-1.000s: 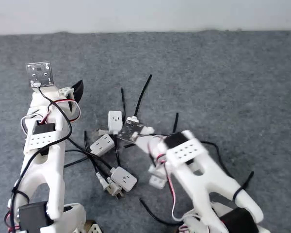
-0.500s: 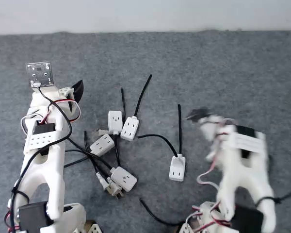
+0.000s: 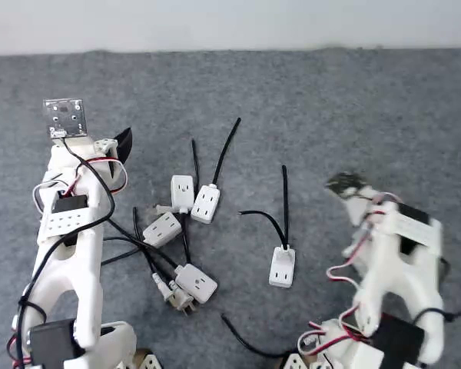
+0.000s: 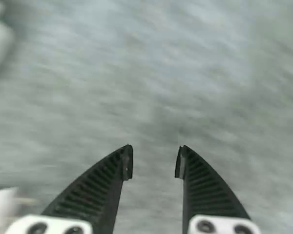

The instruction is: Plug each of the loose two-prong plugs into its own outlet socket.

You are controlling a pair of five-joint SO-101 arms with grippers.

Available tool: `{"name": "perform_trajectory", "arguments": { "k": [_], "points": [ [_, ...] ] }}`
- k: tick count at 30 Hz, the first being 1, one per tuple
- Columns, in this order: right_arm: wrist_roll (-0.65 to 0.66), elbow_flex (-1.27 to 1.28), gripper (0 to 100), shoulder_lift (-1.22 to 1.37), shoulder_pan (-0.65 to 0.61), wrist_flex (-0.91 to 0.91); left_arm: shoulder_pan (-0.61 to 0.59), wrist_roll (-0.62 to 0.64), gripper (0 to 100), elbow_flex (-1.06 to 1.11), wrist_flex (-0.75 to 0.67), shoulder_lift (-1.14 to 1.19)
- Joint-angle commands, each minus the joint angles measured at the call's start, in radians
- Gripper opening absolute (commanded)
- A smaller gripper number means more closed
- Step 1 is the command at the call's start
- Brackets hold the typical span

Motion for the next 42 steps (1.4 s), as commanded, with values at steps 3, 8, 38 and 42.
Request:
{"name": "perform_trajectory", "arguments": {
  "k": [3, 8, 38, 42],
  "points": [
    [-0.255, -0.219, 14.7, -0.002, -0.275, 0.352, 0.000, -0.018, 31, -0.005, -0.021, -0.005],
    [-0.336, -0.373, 14.7, -0.002, -0.433, 0.575, 0.000, -0.021, 31, -0.005, -0.021, -0.005],
    [-0.359, -0.325, 14.7, 0.012, -0.831, 0.489, 0.002, -0.021, 31, -0.005, -0.023, -0.005],
    [-0.356, -0.184, 14.8, 0.012, -0.829, 0.314, 0.002, -0.021, 31, -0.005, -0.023, -0.005]
  ]
}}
